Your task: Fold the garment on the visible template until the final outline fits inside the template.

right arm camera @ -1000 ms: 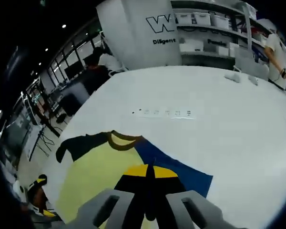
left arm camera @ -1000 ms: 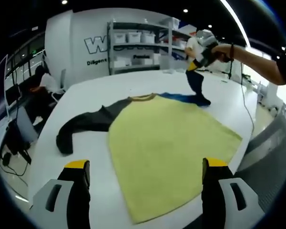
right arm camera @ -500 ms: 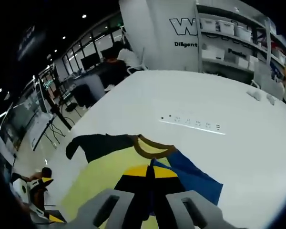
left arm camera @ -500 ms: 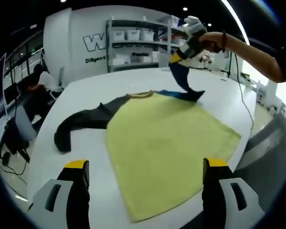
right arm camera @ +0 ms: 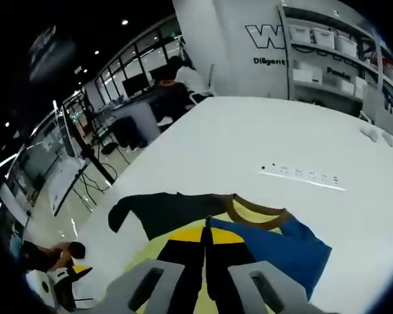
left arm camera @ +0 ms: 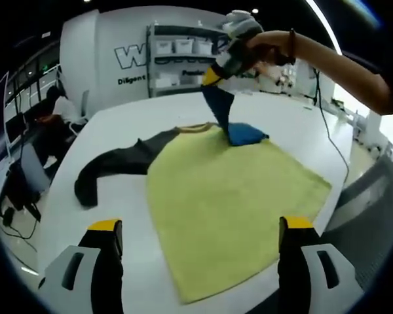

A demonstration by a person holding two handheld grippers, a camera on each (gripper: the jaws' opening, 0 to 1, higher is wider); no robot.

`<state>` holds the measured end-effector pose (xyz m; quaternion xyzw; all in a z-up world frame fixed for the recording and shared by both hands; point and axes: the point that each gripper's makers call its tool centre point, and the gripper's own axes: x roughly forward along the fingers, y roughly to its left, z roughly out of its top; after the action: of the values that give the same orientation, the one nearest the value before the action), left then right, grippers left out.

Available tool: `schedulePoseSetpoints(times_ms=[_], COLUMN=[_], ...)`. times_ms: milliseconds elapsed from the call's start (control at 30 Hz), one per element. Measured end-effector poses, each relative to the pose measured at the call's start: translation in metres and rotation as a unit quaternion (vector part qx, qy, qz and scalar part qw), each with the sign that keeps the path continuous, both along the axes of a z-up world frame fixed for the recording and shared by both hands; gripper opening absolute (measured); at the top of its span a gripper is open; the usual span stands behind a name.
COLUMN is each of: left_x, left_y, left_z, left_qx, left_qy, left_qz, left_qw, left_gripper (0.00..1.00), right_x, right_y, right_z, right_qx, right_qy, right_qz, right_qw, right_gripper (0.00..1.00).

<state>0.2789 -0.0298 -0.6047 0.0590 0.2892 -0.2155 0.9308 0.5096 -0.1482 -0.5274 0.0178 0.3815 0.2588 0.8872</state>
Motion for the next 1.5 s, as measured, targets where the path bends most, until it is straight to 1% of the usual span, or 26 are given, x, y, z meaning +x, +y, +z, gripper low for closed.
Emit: schedulePoseSetpoints(times_ms=[133,300,433,500,667,767,867,1067,1133,1200,1367,1400,1433,1467,1500], left_x=[0.000,0.000,0.000,0.000,0.000,0.000,0.001,0.002,0.002,0.002,0.002,0.002,0.002,0.002,0.002], left_y=[0.001,0.001,0.000,0.000,0.001,0.001,0.002,0.003,0.003,0.003,0.003,0.003,0.003,0.003,0.004], left_z=[-0.002,-0.003,-0.003,-0.004,-0.004,-0.005,-0.004,-0.004,-0.004,-0.004,-0.004,-0.004,-0.003,-0.003,-0.004], left_qx=[0.001,0.002,0.002,0.004,0.004,0.005,0.005,0.002,0.002,0.001,0.000,-0.001,-0.002,-0.002,-0.001], left_qy=[0.003,0.005,0.006,0.007,0.008,0.009,0.006,0.004,0.003,0.005,0.005,0.004,0.005,0.005,0.005], left_qz=[0.000,0.000,-0.001,-0.001,0.001,0.001,0.004,0.010,0.009,0.010,0.011,0.011,0.012,0.012,0.012], left_qw=[1.0000,1.0000,1.0000,1.0000,1.0000,0.9999,1.0000,0.9999,0.9999,0.9999,0.9999,0.9999,0.9999,0.9999,0.9999], left_gripper=[0.97,0.97,0.97,0.97,0.97,0.97,0.98,0.99,0.99,0.99,0.99,0.99,0.99,0.99,0.99], right_x=[-0.002,-0.009,-0.015,-0.019,-0.026,-0.028,-0.029,-0.035,-0.033,-0.032,-0.033,-0.034,-0.036,-0.037,-0.035], right_y=[0.019,0.036,0.046,0.051,0.060,0.065,0.072,0.080,0.083,0.085,0.091,0.091,0.093,0.093,0.093], right_z=[-0.007,-0.014,-0.025,-0.031,-0.044,-0.053,-0.060,-0.081,-0.086,-0.094,-0.106,-0.109,-0.113,-0.115,-0.117], right_qx=[0.010,0.005,-0.011,-0.016,-0.020,-0.026,-0.023,-0.025,-0.025,-0.020,-0.020,-0.017,-0.007,-0.004,-0.005], right_qy=[0.007,0.010,0.007,0.013,0.022,0.021,0.018,0.029,0.026,0.032,0.036,0.040,0.055,0.063,0.059], right_qz=[0.003,0.015,0.029,0.037,0.048,0.058,0.068,0.080,0.086,0.089,0.097,0.098,0.094,0.091,0.091], right_qw=[0.9999,0.9998,0.9995,0.9991,0.9984,0.9978,0.9973,0.9960,0.9956,0.9953,0.9944,0.9943,0.9940,0.9939,0.9941], right_gripper=[0.00,0.00,0.00,0.00,0.00,0.00,0.00,0.00,0.00,0.00,0.00,0.00,0.00,0.00,0.00])
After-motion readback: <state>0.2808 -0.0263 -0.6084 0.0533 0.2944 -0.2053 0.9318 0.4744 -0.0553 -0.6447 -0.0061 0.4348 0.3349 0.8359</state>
